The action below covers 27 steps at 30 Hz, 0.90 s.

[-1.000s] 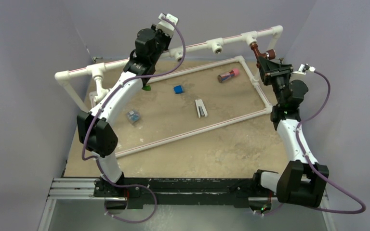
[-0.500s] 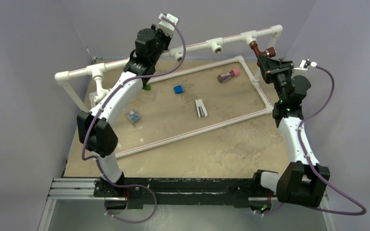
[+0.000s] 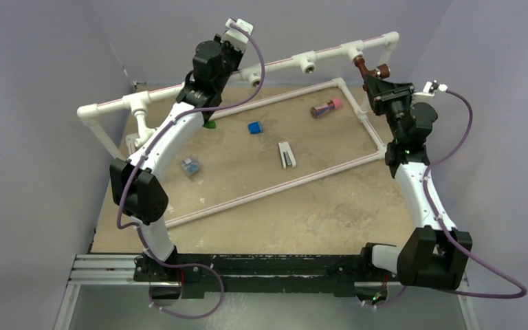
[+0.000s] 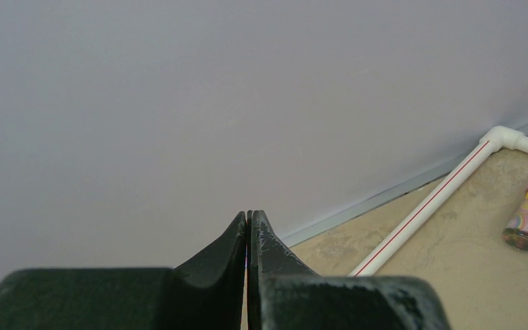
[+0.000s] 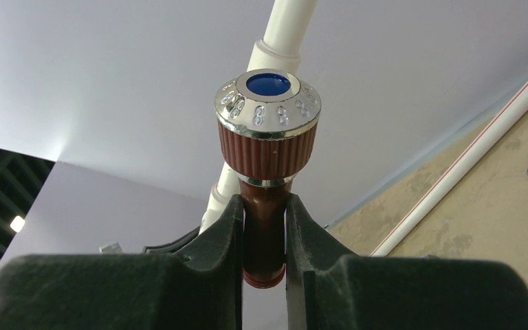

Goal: Install the water faucets

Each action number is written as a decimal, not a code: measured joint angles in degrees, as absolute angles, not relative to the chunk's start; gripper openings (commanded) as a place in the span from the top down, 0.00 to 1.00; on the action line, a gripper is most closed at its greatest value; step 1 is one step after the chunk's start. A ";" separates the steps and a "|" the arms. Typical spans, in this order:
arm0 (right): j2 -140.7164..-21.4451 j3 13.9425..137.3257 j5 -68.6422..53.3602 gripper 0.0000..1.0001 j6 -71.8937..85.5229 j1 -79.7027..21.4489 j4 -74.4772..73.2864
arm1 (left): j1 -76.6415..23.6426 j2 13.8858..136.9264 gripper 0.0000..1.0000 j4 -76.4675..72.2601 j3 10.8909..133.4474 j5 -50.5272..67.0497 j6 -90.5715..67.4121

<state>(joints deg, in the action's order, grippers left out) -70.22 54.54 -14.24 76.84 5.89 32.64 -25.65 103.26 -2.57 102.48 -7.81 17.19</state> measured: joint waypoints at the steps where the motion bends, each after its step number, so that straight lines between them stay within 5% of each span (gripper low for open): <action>1: -70.37 54.87 -14.02 1.00 76.66 5.76 32.29 | -25.65 103.26 1.00 -2.57 102.48 -7.97 17.21; 27: -70.76 61.76 -13.65 1.00 64.18 5.37 21.82 | -25.65 103.26 1.00 -3.20 102.24 -8.36 17.93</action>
